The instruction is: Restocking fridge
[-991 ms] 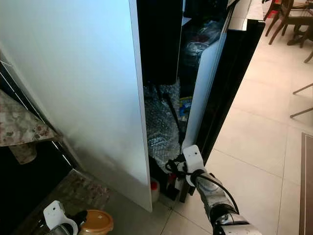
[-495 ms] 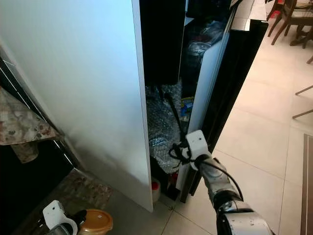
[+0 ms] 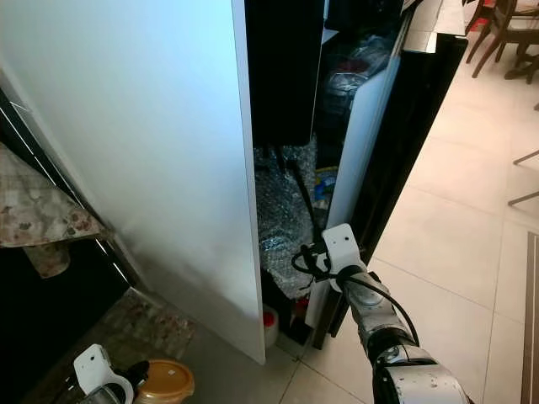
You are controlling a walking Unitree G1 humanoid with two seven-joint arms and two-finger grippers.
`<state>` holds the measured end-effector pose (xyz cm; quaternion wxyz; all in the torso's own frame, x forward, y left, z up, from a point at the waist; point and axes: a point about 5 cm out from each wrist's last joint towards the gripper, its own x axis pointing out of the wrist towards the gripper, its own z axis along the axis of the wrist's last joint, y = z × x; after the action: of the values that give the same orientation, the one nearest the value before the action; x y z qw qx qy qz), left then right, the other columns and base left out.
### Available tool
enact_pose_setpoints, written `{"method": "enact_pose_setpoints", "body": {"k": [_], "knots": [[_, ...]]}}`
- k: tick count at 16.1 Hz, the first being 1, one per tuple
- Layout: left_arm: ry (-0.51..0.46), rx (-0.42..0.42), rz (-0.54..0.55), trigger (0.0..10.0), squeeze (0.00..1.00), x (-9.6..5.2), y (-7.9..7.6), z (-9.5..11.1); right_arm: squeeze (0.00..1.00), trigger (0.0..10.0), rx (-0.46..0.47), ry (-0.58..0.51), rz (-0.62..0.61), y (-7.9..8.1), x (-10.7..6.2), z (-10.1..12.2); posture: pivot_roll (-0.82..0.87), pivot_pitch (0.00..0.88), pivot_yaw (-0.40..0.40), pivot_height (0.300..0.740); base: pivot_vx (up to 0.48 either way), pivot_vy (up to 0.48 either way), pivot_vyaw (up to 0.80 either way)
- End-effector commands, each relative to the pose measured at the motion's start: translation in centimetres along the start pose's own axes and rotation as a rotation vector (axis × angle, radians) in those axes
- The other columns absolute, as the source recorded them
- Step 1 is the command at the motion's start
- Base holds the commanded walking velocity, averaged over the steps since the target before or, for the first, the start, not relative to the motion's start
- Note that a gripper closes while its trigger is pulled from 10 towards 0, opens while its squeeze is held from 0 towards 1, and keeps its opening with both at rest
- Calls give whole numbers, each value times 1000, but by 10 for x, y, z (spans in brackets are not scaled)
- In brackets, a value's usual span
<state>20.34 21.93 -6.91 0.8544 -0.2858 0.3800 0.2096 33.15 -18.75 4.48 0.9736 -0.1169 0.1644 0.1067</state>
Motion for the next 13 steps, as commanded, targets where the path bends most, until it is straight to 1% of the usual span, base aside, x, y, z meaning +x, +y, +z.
{"method": "enact_pose_setpoints", "body": {"k": [1, 3, 4, 6, 8, 10, 11, 12, 13], "knots": [[1, 23, 13, 10000, 0, 0, 4, 1, 0, 10000, -6, -30, -128, -25, -3, 7, 6, 0, 41, 740, 0, 0, 0], [2, 26, 13, 10000, 0, 0, 4, 0, 0, 10000, -15, -13, -220, -36, -7, 4, 3, 0, 41, 740, 0, 0, 0], [4, 26, 14, 10000, 0, -1, 4, 0, 0, 10000, 1, -3, -268, -41, -10, 0, 6, 0, 40, 740, 0, 0, 0], [5, 27, 14, 10000, 0, -1, 4, 0, 0, 10000, 10, 9, -312, -46, -13, -4, 5, 0, 40, 740, 0, 0, 0], [5, 26, 16, 10000, 0, -1, 4, 0, 0, 10000, 39, 38, -424, -58, -22, -15, 4, 0, 40, 740, 0, 0, 0], [6, 27, 17, 10000, 0, -1, 5, -1, 0, 10000, 91, 80, -493, -66, -30, -28, 1, 0, 41, 740, 0, 0, 0], [7, 28, 17, 10000, 0, -1, 5, -1, 0, 10000, 113, 113, -549, -73, -37, -36, 1, 0, 41, 740, 0, 0, 0], [8, 29, 17, 10000, 0, -1, 5, -1, 0, 10000, 124, 164, -649, -86, -49, -48, 0, 0, 40, 740, 0, 0, 0], [8, 28, 18, 10000, 0, -1, 5, -1, 0, 10000, 169, 214, -751, -100, -64, -61, 1, 0, 39, 740, 0, 0, 0]]}}
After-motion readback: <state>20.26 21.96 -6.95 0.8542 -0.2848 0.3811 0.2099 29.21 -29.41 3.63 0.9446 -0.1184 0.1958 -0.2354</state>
